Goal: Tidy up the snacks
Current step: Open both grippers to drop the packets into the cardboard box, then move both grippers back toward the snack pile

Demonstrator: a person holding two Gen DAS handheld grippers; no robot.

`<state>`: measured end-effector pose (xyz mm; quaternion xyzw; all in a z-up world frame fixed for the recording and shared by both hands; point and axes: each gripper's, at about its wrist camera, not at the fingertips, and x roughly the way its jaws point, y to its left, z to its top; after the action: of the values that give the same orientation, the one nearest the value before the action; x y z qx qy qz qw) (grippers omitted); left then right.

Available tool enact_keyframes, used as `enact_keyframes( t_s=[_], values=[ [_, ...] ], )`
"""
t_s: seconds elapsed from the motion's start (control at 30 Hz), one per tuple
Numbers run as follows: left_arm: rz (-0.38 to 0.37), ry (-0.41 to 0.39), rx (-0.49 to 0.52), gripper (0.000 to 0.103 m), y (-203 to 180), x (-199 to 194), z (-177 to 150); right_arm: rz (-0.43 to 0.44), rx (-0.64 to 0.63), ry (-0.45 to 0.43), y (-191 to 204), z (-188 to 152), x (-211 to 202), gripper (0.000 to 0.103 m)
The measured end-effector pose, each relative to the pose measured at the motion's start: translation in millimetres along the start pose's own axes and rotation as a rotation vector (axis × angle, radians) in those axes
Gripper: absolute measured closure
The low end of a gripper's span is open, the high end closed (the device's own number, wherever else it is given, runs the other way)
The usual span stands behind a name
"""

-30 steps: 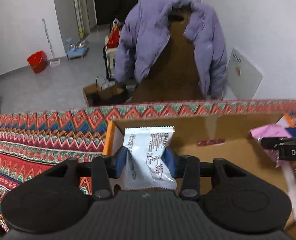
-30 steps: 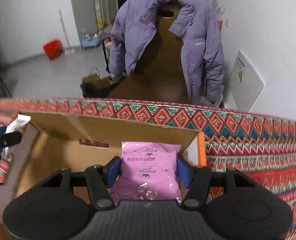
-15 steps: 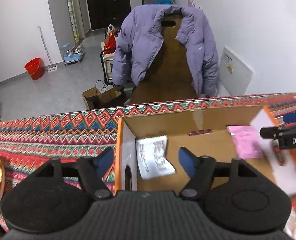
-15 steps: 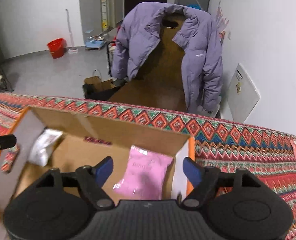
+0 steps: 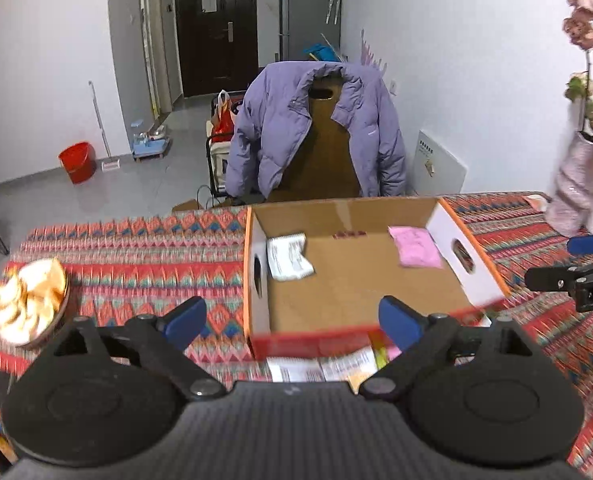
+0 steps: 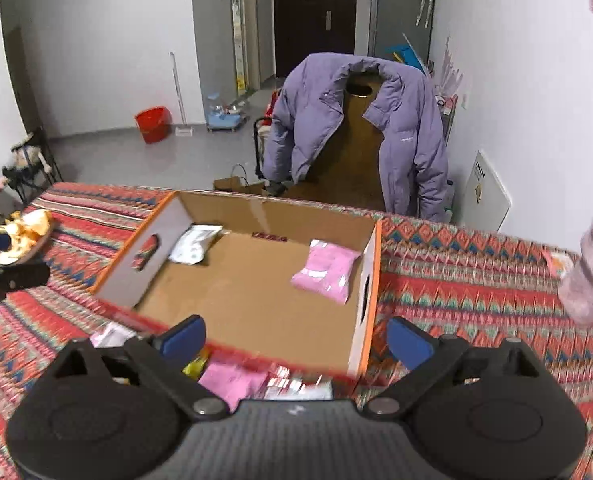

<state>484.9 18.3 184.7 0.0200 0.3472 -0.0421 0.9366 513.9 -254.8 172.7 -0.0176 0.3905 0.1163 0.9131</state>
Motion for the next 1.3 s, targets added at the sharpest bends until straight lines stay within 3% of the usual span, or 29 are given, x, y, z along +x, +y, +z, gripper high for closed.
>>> enact_keyframes(
  t_s=[0.2,0.5,0.87,0.97,1.07,1.17,1.3],
  values=[
    [-0.006,-0.099,-0.019,0.002,-6,-57,-69,0.001,-0.005,-0.094,12,-68,-49,0.005],
    [0.054,-0.266,0.007,0.000,-22,-121,-183,-0.004,-0.028,-0.277,34,-172,-109,0.000],
    [0.034,-0.330,-0.071,0.000,-25,-175,-321,-0.004,0.040,-0.374,72,-330,-142,0.000],
    [0.035,-0.334,-0.024,0.000,-27,-180,-341,0.036,0.060,-0.333,72,-356,-142,0.000],
    [0.034,-0.335,-0.012,0.000,-27,-182,-349,0.052,0.070,-0.346,71,-373,-143,0.000],
    [0.037,-0.330,-0.025,0.000,-27,-179,-349,0.019,0.078,-0.361,69,-378,-142,0.000],
    [0.046,-0.328,-0.005,0.000,-31,-173,-346,0.037,0.121,-0.349,60,-377,-138,0.000]
  ],
)
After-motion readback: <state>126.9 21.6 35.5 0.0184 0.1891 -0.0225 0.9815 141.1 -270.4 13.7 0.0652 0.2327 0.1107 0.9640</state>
